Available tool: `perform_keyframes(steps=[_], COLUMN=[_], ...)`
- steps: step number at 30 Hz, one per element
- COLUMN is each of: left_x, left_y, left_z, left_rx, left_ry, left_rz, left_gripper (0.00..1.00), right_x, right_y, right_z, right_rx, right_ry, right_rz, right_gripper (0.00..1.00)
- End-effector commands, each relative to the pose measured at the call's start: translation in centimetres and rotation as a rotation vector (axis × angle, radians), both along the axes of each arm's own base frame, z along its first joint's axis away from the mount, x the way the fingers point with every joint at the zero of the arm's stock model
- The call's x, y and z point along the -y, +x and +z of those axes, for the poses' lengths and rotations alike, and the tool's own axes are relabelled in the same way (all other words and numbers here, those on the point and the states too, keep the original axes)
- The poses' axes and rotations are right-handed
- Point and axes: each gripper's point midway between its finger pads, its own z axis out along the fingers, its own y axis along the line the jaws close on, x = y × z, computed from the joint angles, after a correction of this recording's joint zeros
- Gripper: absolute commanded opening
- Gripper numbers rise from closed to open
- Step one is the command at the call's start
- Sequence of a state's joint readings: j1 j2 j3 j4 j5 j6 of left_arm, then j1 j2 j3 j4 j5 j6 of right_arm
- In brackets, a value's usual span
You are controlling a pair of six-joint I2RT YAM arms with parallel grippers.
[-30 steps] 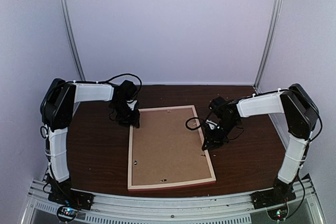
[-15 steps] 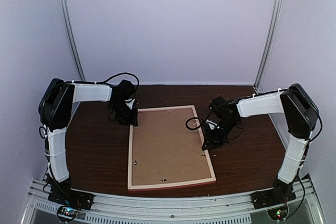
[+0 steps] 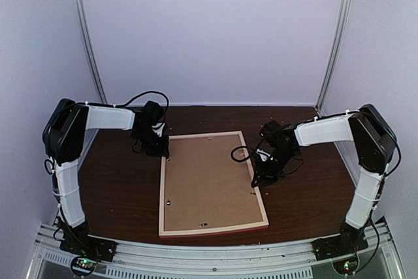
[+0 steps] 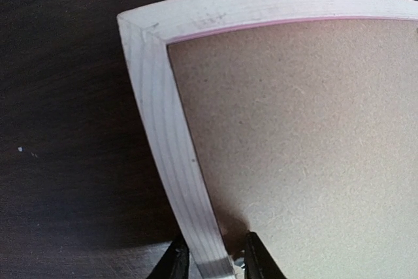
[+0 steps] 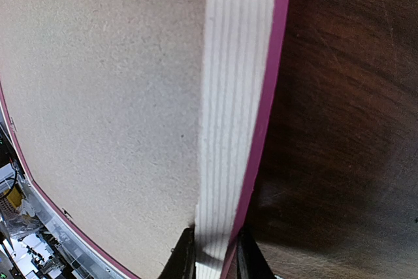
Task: Put the photo into the frame
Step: Press the fastener onto the backboard.
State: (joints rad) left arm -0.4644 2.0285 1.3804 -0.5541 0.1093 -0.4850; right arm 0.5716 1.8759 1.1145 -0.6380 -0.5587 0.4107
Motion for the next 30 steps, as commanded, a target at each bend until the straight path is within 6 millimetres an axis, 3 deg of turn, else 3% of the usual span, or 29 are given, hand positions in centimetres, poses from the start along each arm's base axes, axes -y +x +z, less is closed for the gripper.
perform_keyframes(steps=[1,17,30], left_x=[-1.1,0.0,1.4], left_y=[-3.8,-5.5,-4.5], left_z=[-4.7,-3.7,-2.8], left_rx=[-0.140,-0.221,-0.213], left_ry=[0.064,0.020,-0.040], left_rz=[-0.037,-0.150,-0.157], left_gripper=[0.29,0.26,0.31], right_x=[1.6,1.4,1.6], right_y=[-0.6,-0.5,-0.8], right_z=[-6.9,-7.0,-7.1], right_rx=[0.016,0.014,0.012], right_ry=[-0.136,-0.135,-0.135], right_rz=[0.039,0.043,0.039], right_gripper=[0.06,0.06,0.06])
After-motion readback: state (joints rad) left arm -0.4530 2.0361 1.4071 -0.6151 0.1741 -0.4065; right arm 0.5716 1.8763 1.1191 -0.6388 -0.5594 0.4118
